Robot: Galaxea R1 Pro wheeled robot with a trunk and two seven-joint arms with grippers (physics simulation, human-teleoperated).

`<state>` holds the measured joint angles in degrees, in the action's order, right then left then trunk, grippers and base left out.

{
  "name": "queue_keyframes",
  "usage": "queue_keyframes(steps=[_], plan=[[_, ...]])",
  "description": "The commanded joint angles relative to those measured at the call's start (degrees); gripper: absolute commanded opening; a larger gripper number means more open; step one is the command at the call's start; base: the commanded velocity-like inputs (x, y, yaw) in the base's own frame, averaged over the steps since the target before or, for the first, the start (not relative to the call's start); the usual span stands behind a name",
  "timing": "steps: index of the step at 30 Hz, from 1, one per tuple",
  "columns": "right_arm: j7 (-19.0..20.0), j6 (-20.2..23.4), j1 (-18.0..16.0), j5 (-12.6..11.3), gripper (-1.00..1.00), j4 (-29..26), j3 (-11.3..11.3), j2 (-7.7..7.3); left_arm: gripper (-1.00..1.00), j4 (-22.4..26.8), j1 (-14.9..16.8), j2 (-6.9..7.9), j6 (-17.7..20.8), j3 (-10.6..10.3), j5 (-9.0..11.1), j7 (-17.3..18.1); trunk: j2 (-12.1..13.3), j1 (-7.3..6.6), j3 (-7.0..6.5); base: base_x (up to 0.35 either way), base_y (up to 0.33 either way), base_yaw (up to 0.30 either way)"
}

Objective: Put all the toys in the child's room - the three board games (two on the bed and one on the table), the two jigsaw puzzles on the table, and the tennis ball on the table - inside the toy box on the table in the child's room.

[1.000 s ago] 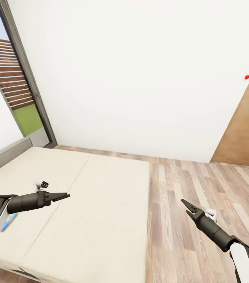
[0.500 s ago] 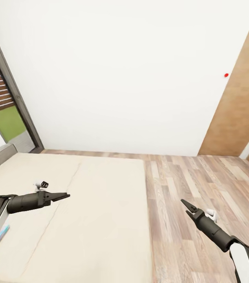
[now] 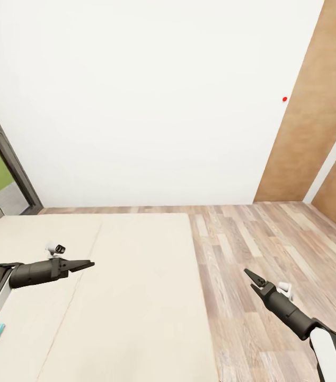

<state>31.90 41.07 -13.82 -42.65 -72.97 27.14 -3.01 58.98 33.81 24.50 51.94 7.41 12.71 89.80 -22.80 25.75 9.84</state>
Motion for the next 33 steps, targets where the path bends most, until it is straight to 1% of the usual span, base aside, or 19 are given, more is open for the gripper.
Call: queue_keyframes(steps=[1,20,28,33], plan=[[0.08,0.42,-0.06,-0.15,1.00,-0.05,0.10,0.05,1.00,-0.01,0.03,0.03,0.61,-0.02,0.03,0.20,-0.12,0.03,0.13,0.000,0.286,-0.056],[0.08,0.42,-0.06,-0.15,1.00,-0.07,0.09,0.21,1.00,-0.01,0.03,0.03,0.62,-0.02,0.03,0.20,-0.12,0.03,0.14,0.000,0.286,-0.005],[0.08,0.43,-0.06,-0.14,1.00,-0.07,0.10,0.23,1.00,-0.01,0.03,0.03,0.62,-0.02,0.03,0.20,-0.12,0.03,0.14,0.000,0.286,0.178],[0.14,0.42,-0.06,-0.15,1.00,-0.07,0.10,0.21,1.00,-0.01,0.03,0.03,0.62,-0.02,0.03,0.20,-0.12,0.03,0.14,0.000,0.286,0.071]])
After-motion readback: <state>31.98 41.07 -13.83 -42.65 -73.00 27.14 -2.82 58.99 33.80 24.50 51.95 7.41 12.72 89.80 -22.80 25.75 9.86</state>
